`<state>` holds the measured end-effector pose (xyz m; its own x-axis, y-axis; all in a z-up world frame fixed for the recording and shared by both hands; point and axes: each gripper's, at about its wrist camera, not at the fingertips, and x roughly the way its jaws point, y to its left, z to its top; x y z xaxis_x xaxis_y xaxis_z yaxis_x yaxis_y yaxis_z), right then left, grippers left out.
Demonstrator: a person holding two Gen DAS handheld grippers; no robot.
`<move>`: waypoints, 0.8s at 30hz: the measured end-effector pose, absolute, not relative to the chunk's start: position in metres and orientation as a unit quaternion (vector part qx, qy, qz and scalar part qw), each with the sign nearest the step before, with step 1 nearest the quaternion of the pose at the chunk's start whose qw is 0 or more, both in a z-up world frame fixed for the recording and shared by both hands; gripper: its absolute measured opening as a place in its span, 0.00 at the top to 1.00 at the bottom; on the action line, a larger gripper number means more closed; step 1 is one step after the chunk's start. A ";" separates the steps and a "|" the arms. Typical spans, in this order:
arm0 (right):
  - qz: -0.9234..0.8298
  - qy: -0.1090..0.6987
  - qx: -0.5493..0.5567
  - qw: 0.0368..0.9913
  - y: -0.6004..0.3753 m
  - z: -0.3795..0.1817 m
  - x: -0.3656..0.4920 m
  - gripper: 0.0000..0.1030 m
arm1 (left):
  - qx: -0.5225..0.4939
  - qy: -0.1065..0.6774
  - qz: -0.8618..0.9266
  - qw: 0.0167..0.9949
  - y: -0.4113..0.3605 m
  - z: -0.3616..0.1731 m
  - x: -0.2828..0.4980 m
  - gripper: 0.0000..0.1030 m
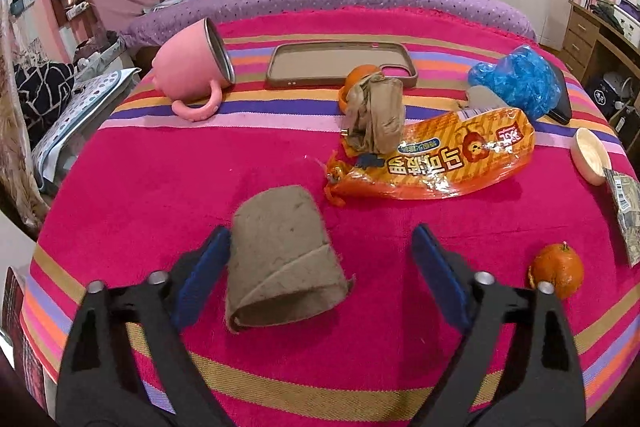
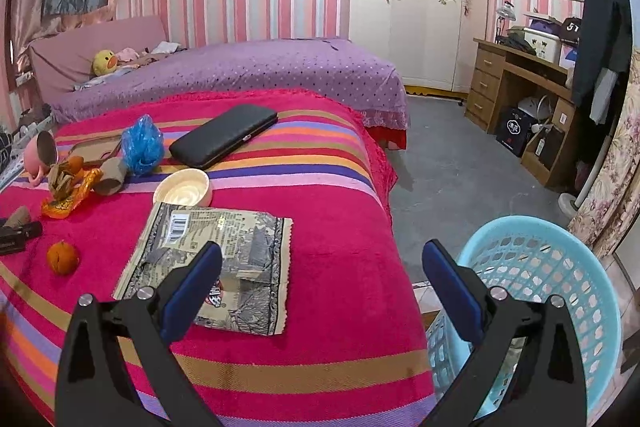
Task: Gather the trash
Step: 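Grasp the brown cardboard tube with the left tool, then grasp the printed paper packet edge with the right tool while the left holds the tube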
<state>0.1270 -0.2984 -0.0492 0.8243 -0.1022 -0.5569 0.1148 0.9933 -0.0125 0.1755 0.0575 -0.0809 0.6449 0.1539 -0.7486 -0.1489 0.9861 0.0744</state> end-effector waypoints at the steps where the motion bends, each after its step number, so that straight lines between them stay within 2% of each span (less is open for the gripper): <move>1: -0.056 0.290 0.014 0.955 -0.300 -0.049 0.127 0.05 | 0.002 0.411 0.087 0.907 0.058 -0.080 0.175 0.30; 2: -0.056 0.289 0.017 0.956 -0.301 -0.048 0.126 0.05 | 0.001 0.409 0.089 0.908 0.058 -0.079 0.174 0.34; 4: -0.056 0.288 0.019 0.956 -0.302 -0.048 0.126 0.05 | 0.000 0.404 0.086 0.911 0.059 -0.077 0.173 0.52; 5: -0.056 0.288 0.020 0.956 -0.302 -0.048 0.126 0.05 | -0.002 0.403 0.082 0.911 0.058 -0.077 0.173 0.54; 17: -0.054 0.293 0.005 0.954 -0.298 -0.047 0.132 0.05 | -0.002 0.375 0.059 0.925 0.063 -0.062 0.156 0.56; 24: -0.029 0.332 -0.003 0.943 -0.290 -0.057 0.147 0.05 | -0.002 0.359 0.057 0.931 0.065 -0.054 0.150 0.56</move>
